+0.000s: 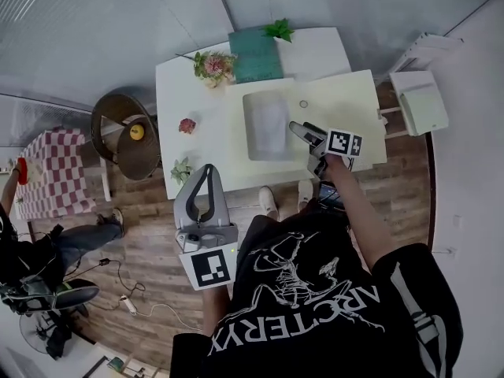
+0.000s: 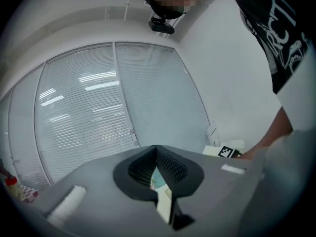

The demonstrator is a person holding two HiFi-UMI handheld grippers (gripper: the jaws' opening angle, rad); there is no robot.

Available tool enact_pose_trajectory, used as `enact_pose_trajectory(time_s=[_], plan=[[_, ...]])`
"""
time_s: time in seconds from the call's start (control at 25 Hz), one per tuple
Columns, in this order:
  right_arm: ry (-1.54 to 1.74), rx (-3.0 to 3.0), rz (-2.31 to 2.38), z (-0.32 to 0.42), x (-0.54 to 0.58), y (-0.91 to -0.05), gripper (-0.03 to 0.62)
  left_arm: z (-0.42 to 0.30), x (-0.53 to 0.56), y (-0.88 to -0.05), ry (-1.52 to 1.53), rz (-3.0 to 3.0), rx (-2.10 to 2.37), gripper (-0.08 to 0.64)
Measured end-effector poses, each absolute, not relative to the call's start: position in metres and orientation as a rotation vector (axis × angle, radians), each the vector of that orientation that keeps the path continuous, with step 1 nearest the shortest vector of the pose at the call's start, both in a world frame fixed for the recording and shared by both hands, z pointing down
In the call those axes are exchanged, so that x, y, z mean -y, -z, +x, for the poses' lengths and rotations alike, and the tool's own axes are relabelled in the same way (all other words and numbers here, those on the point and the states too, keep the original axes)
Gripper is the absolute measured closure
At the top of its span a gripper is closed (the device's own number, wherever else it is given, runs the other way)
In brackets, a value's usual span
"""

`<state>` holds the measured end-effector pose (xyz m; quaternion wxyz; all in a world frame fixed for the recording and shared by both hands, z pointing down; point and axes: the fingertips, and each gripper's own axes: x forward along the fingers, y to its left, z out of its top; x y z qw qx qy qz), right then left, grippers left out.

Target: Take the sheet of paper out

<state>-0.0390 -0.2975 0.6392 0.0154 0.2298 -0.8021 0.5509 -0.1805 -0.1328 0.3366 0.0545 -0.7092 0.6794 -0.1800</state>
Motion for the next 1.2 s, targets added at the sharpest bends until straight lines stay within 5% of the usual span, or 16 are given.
enact_pose_trajectory(time_s=[0.24,0.8,0.84,0.96,1.2], plan=[[-2.306,2.183,0.466,-0.06,0.298,-0.696,0.172,-0.193,0.111,-0.339,0.612,-2.071,-2.156,0.548],[-2.262,2.085,0.078,-0.133,0.292,-0.701,0.176,-0.194,0.076,-0.347,0.701,-1.958,-2.291,0.548],[-2.263,2.073,0.081,-0.138,0.292,-0.705,0.19,-0.195,0.072,-0.347,0.709,-1.948,-2.299,0.548],[-2.217,2.046,0.191,-0.143,0.293,-0.724,0.511,-0.199,0.062,-0.349,0.728,-1.919,-2.329,0.548],[-2.129,2.03,0.254,-0.139,0.286,-0.733,0.578,-0.203,0.054,-0.35,0.715,-1.913,-2.335,0.548]])
